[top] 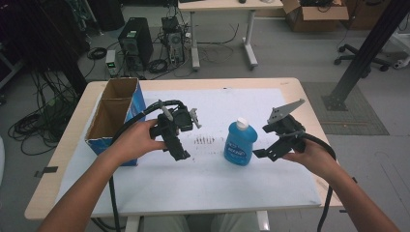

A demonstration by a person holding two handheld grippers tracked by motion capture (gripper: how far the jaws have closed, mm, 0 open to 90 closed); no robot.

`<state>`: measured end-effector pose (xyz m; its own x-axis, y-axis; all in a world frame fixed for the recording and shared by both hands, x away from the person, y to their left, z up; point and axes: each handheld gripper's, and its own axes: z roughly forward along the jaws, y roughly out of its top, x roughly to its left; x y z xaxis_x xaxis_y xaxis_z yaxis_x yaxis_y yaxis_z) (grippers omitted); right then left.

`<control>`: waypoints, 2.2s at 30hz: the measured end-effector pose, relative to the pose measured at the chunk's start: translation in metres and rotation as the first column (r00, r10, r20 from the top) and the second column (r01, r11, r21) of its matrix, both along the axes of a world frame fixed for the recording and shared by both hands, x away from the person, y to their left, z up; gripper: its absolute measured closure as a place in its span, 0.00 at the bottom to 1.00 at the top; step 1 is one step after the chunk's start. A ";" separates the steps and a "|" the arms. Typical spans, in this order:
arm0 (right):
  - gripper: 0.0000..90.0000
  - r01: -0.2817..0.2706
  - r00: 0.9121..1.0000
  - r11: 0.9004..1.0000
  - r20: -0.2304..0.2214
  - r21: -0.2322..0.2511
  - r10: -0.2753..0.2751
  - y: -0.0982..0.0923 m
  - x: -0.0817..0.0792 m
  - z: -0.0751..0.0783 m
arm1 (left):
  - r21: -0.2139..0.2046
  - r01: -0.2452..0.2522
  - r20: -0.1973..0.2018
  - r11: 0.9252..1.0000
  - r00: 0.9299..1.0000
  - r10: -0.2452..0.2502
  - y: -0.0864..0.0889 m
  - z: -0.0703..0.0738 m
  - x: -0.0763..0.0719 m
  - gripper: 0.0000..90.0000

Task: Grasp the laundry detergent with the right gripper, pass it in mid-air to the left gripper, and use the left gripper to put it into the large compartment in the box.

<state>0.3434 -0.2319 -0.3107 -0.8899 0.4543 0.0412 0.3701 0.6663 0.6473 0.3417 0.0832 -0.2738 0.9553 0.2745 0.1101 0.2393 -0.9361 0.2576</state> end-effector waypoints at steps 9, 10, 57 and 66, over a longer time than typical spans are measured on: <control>0.04 0.001 1.000 0.999 0.021 0.049 -0.002 -0.004 -0.002 -0.008 | -0.001 0.001 -0.001 1.000 1.000 -0.001 0.000 0.000 0.000 0.05; 0.04 0.002 1.000 0.998 0.022 0.061 -0.004 -0.005 -0.003 -0.010 | -0.001 0.001 -0.001 1.000 1.000 -0.001 0.000 0.000 0.000 0.05; 0.04 0.023 0.992 0.962 0.112 0.271 -0.056 -0.024 -0.015 -0.051 | 0.007 -0.004 -0.009 1.000 1.000 0.004 -0.001 -0.005 0.001 0.05; 0.04 0.025 0.991 0.962 0.120 0.271 -0.059 -0.020 -0.011 -0.056 | 0.010 -0.004 -0.012 1.000 1.000 0.004 0.000 -0.005 0.002 0.05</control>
<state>0.3325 -0.2524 -0.3666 -0.8761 0.4790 0.0559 0.2985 0.4475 0.8430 0.3434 0.0830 -0.2787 0.9555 0.2771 0.1014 0.2459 -0.9377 0.2454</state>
